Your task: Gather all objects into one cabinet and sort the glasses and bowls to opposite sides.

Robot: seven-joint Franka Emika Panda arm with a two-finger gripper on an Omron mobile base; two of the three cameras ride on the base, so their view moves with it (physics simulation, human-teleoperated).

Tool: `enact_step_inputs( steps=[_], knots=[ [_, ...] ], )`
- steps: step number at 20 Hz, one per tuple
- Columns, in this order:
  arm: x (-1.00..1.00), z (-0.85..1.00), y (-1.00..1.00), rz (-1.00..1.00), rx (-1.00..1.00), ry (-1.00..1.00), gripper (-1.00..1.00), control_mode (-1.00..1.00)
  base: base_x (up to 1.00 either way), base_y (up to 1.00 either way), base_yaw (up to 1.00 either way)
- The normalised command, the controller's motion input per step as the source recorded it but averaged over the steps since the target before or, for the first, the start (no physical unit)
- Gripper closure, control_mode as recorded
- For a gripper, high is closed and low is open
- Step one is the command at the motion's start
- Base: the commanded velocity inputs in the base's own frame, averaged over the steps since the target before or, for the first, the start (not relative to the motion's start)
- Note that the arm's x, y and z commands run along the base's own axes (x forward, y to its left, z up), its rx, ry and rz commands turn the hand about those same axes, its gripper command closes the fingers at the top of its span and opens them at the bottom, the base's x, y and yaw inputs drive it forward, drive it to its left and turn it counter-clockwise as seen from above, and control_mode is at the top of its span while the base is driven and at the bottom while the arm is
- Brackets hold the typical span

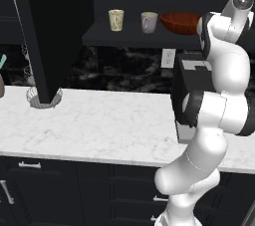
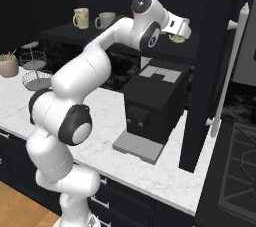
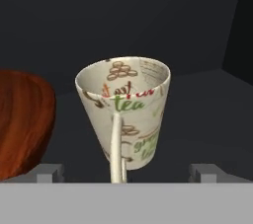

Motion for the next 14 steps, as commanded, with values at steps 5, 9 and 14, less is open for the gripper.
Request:
enact_step_inputs(
  steps=[5,9,14],
  knots=[
    [0.27,-0.02,0.00,0.00,0.00,0.00,-1.00,-1.00,0.00,0.00,0.00],
    [0.13,0.00,0.00,0.00,0.00,0.00,-1.00,-1.00,0.00,0.00,0.00],
    [0.00,-0.02,0.00,-0.01,0.00,0.00,1.00,-1.00,0.00,0.00,0.00]
  ],
)
